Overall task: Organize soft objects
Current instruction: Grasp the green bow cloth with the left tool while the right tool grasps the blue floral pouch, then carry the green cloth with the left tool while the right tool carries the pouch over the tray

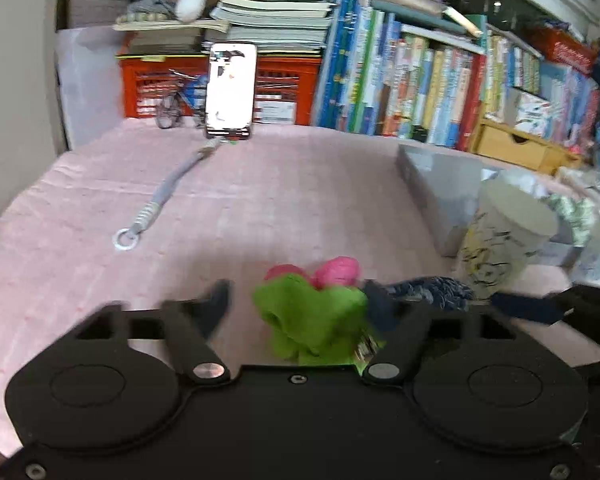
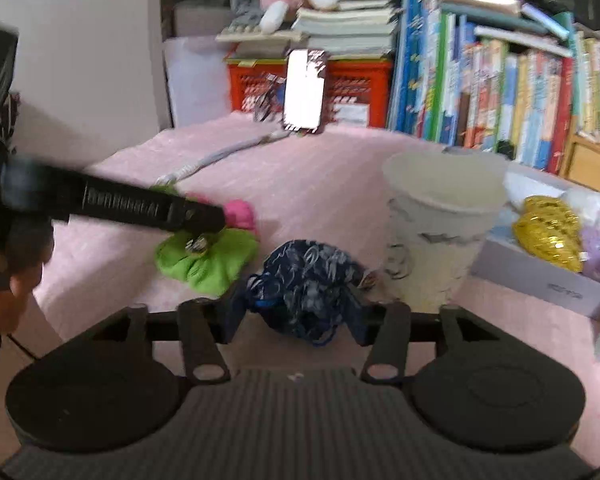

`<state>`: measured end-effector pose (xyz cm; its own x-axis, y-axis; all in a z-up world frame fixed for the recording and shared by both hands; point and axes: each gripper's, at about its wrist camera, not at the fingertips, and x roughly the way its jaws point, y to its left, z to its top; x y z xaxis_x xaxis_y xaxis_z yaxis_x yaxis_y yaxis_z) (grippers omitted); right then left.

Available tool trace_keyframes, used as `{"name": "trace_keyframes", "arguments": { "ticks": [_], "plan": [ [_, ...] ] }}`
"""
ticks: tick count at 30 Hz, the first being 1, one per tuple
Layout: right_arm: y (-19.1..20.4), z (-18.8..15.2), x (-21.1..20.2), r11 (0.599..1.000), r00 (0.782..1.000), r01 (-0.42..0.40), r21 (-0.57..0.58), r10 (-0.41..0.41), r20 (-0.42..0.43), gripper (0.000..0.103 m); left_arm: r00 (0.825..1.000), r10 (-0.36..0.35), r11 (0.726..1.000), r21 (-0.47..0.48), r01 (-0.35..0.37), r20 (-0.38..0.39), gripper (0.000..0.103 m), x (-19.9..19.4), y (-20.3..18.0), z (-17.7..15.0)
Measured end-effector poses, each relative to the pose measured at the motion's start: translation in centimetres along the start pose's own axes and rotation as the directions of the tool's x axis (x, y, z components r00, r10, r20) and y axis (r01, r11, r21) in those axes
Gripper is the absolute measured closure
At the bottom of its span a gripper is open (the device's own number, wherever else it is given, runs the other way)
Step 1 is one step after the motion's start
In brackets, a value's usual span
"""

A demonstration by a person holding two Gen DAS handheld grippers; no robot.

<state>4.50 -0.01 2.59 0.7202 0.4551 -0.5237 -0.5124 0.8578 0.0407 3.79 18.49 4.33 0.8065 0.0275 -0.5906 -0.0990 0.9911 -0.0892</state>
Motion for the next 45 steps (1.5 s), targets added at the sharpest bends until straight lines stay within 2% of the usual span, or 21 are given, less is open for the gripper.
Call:
{"name": "trace_keyframes", "arguments": {
  "ticks": [3,8,9,10,12,14,15,19,23,27,45],
  "plan": [
    [-0.2,0.3,0.5,1.000,1.000,0.021,0.013,-0.021,0.008,0.023,1.000,-0.023,0.999,-0.036,0.023,-0.009,0.021,0.5,0.1,-0.1],
    [0.0,0.7,2.2,0.998,0.999,0.054,0.028,-0.054,0.005,0.023,0.994,-0.088,0.983,-0.168,0.076,-0.066,0.022,2.7,1.2,-0.7],
    [0.1,0.6,2.6,0.998,0.999,0.048,0.034,-0.048,-0.004,0.023,0.995,-0.089,0.982,-0.172,0.079,-0.053,0.024,2.8,1.2,-0.8],
    [0.2,0.5,2.9,0.998,0.999,0.045,0.038,-0.044,-0.018,0.023,0.995,-0.084,0.983,-0.166,0.074,-0.053,0.027,2.8,1.1,-0.9],
    [0.5,0.4,3.2,0.998,0.998,0.054,0.033,-0.053,-0.028,0.022,0.993,-0.100,0.982,-0.164,0.090,-0.057,0.047,2.8,1.0,-0.8],
    [0.5,0.3,3.3,0.998,0.998,0.053,0.030,-0.052,-0.031,0.025,0.992,-0.110,0.977,-0.192,0.095,-0.067,0.052,2.9,1.1,-0.6],
    [0.4,0.3,3.3,0.998,0.999,0.044,0.035,-0.043,-0.032,0.031,0.992,-0.107,0.977,-0.192,0.092,-0.070,0.055,2.8,1.1,-0.5],
    [0.2,0.5,2.8,0.999,0.999,0.026,0.035,-0.025,-0.027,0.039,0.992,-0.103,0.981,-0.171,0.089,-0.073,0.062,2.3,0.6,-0.1],
    [0.1,0.8,2.3,0.999,1.000,0.020,0.030,-0.020,-0.018,0.049,0.994,-0.093,0.987,-0.136,0.084,-0.059,0.064,1.3,-0.2,0.5],
    [-0.3,1.0,1.5,0.999,1.000,0.014,0.042,-0.014,-0.007,0.051,0.996,-0.084,0.990,-0.116,0.079,-0.039,0.064,0.4,-0.9,1.1],
    [-2.2,3.4,-5.1,0.993,0.990,-0.081,0.090,0.070,0.123,0.052,0.993,-0.091,0.991,-0.090,0.098,0.074,0.064,-4.9,-3.0,4.7]
  ]
}}
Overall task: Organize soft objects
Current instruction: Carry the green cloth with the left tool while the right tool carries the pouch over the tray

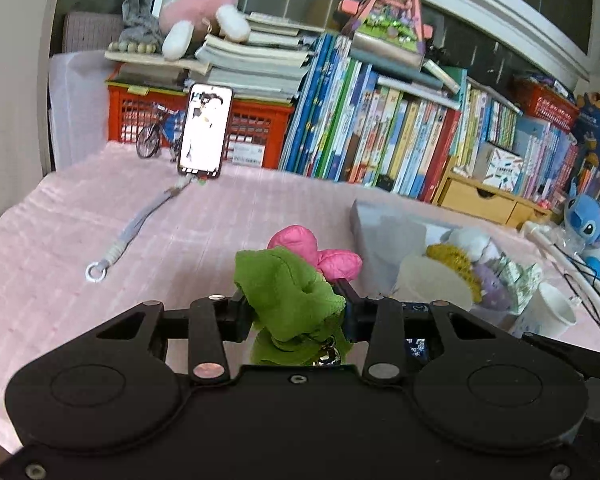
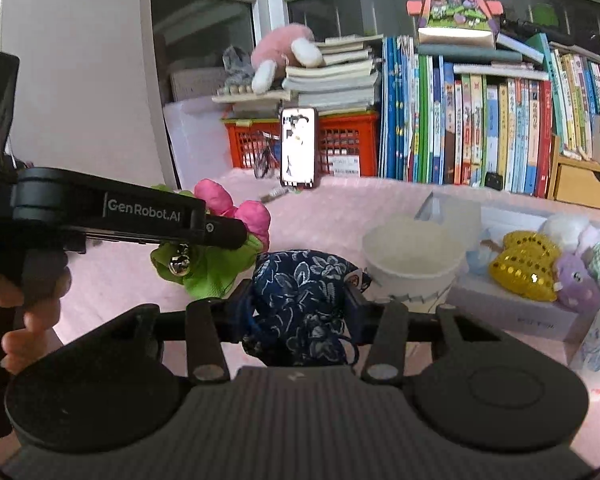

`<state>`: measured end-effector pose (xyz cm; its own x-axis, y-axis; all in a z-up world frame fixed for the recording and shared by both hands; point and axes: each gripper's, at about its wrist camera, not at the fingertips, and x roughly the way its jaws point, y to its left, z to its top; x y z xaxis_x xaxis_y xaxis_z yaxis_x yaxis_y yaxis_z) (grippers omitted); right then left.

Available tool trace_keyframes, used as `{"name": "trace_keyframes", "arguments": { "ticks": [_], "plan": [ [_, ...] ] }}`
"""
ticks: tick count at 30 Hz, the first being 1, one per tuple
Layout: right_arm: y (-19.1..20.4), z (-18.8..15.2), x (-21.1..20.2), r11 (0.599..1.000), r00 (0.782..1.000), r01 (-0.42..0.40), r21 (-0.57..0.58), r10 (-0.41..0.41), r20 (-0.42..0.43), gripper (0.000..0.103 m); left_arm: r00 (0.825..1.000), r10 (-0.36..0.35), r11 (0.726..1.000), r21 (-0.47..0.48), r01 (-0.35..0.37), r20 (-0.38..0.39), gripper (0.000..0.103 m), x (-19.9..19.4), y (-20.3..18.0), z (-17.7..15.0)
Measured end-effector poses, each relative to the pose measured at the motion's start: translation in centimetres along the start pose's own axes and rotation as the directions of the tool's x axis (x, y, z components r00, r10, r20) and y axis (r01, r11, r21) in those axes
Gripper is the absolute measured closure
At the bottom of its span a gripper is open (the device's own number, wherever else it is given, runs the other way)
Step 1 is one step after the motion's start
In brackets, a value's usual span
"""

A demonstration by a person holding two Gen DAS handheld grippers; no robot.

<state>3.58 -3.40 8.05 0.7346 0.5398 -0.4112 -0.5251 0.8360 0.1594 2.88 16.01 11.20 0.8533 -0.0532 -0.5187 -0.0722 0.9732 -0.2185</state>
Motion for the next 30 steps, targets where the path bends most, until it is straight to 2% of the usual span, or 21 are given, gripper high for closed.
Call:
{"name": "trace_keyframes", "arguments": {
  "ticks": [15,30],
  "plan": [
    [-1.9,0.9,-2.5,0.997,0.997,-0.034,0.064,0.030,0.065,0.052,0.999,-0.037,0.999,0.024,0.036,0.038,0.064,-1.6,-2.0,1.6],
    [-3.7,1.9,-5.0,0.996,0.990,0.003,0.086,-0.015,0.143,0.052,0.994,-0.102,0.993,0.065,0.099,0.050,0.064,-1.5,-5.2,3.7]
  ]
}}
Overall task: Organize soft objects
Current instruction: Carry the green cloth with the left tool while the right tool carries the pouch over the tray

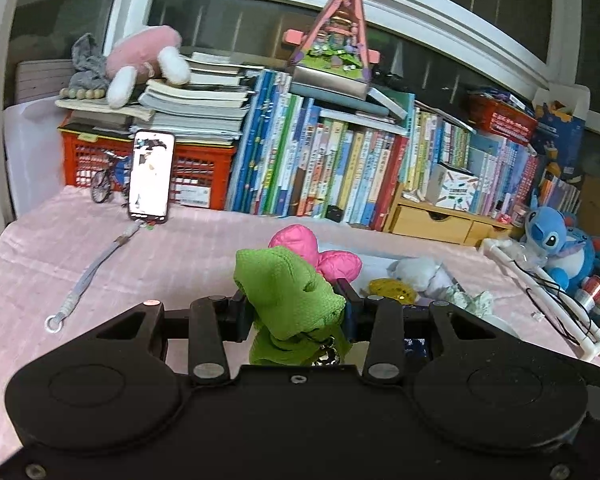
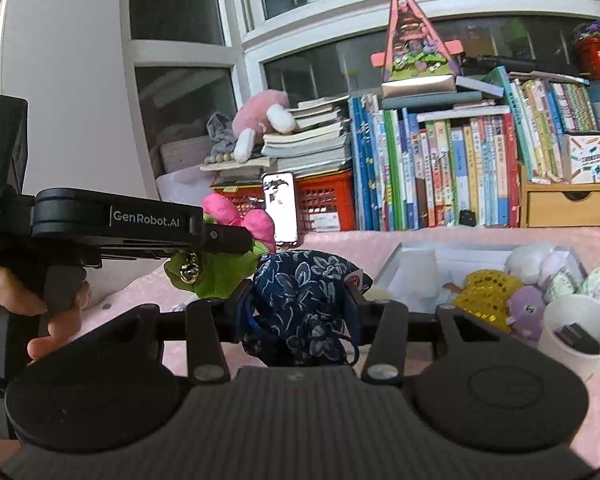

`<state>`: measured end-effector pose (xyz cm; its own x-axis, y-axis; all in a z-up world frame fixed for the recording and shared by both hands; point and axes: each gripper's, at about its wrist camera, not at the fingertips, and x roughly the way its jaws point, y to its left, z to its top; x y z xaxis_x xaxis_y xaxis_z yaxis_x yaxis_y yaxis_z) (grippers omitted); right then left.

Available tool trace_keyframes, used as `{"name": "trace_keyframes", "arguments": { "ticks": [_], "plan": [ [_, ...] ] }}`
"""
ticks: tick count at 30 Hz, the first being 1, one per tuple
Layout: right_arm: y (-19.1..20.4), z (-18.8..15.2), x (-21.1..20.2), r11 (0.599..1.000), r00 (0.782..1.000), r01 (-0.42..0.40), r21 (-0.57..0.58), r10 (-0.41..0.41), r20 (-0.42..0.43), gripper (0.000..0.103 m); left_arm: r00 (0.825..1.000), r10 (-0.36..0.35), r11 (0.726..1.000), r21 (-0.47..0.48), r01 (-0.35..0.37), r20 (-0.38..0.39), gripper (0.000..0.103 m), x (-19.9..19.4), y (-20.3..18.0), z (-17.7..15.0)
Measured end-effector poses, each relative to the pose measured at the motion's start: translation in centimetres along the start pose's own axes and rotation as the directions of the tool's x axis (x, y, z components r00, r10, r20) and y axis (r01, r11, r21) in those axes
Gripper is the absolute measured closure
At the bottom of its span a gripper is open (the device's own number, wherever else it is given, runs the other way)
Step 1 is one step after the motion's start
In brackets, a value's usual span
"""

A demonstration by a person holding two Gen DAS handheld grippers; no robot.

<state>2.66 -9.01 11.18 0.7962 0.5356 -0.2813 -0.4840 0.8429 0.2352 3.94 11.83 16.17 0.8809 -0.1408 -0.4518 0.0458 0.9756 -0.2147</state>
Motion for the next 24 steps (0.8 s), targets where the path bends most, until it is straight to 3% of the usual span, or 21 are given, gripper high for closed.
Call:
{"name": "trace_keyframes", "arguments": {
  "ticks": [13,24],
  "plan": [
    [-4.3,2.0,-0.3,0.994,0.994,0.112,0.003,-0.112,0.019,0.052,0.998,-0.056,0.994,0.091,0.058,-0.024,0.064,4.8,-6.1,2.4],
    [-9.1,3.6,0.6,0.976,0.976,0.218,0.017,-0.218,-0.002,0.052,0.996,-0.059,0.986,0.154,0.069,-0.069,0.064,9.9,-11.5,3.9]
  ]
}}
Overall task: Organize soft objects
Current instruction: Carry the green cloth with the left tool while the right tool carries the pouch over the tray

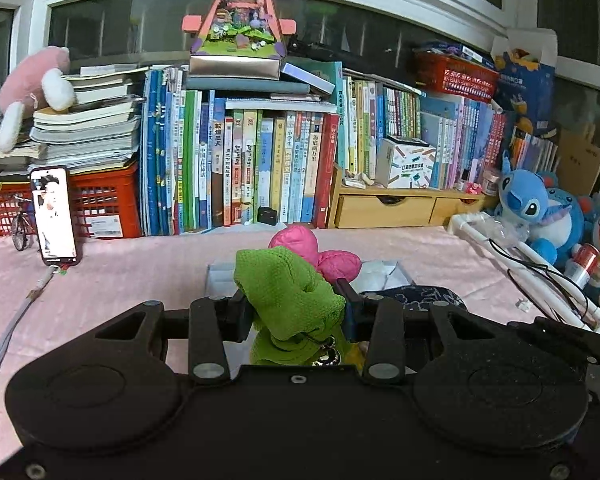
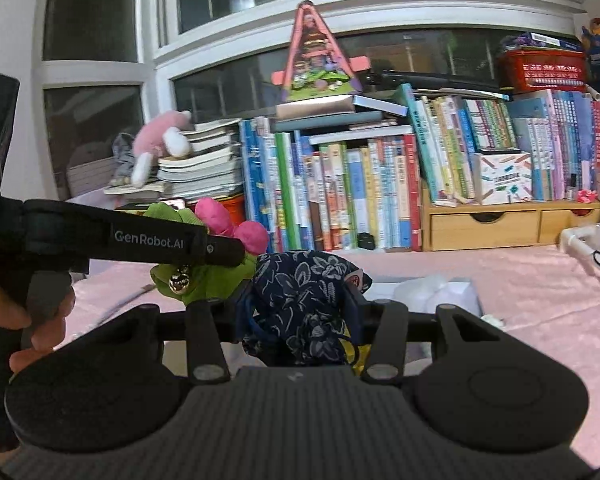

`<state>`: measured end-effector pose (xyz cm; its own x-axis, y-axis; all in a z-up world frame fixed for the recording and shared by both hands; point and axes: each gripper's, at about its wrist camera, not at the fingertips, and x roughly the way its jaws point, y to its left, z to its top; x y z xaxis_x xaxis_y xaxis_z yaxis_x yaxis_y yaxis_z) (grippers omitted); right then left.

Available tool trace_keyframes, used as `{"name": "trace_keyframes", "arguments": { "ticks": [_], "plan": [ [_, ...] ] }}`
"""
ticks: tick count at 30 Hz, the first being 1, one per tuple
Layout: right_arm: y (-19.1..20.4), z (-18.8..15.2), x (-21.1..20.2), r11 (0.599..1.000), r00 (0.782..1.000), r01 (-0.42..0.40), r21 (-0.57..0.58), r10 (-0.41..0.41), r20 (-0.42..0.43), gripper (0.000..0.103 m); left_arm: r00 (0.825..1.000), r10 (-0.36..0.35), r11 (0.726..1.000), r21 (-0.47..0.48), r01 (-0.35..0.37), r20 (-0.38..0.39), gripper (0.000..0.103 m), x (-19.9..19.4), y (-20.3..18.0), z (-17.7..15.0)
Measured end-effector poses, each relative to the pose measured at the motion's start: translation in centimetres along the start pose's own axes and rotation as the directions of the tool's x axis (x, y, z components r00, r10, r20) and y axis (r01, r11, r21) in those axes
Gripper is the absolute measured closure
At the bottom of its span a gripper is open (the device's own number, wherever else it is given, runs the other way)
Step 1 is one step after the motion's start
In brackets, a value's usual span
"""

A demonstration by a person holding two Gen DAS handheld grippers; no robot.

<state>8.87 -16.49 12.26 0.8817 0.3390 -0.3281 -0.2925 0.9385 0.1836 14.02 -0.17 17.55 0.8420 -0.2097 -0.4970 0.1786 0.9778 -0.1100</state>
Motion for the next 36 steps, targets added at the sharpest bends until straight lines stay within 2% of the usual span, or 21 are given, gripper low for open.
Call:
{"name": "trace_keyframes", "arguments": {
  "ticks": [11,19,25,30,36],
  "plan": [
    [-4.8,2.6,3.5,0.998,0.995,0.037,0.048,-0.032,-0.091,0.052,0.994,0.024,1.000,-0.006,-0.025,-0.109,0.064,5.5,0.7,3.3],
    [-7.3,4.6,7.2,0.994,0.983,0.045,0.103,-0.026,-0.182,0.052,0.983,0.042,0.999,-0.004,-0.043,-0.180,0.064,9.5,1.1,5.6],
    [-8.5,5.2,10.2,0.990,0.966,0.001,0.141,0.035,-0.255,0.052,0.962,-0.010,0.997,-0.080,-0.013,-0.273,0.064,13.7,1.7,6.4],
    [-9.0,5.3,12.6,0.990,0.954,-0.031,0.140,0.071,-0.290,0.052,0.946,-0.017,0.996,-0.091,-0.014,-0.324,0.064,17.6,1.9,6.6],
    [-9.2,5.1,16.8,0.993,0.912,-0.043,0.109,0.084,-0.401,0.052,0.917,0.002,0.991,-0.122,-0.055,-0.398,0.064,21.7,3.4,6.3]
  ]
}}
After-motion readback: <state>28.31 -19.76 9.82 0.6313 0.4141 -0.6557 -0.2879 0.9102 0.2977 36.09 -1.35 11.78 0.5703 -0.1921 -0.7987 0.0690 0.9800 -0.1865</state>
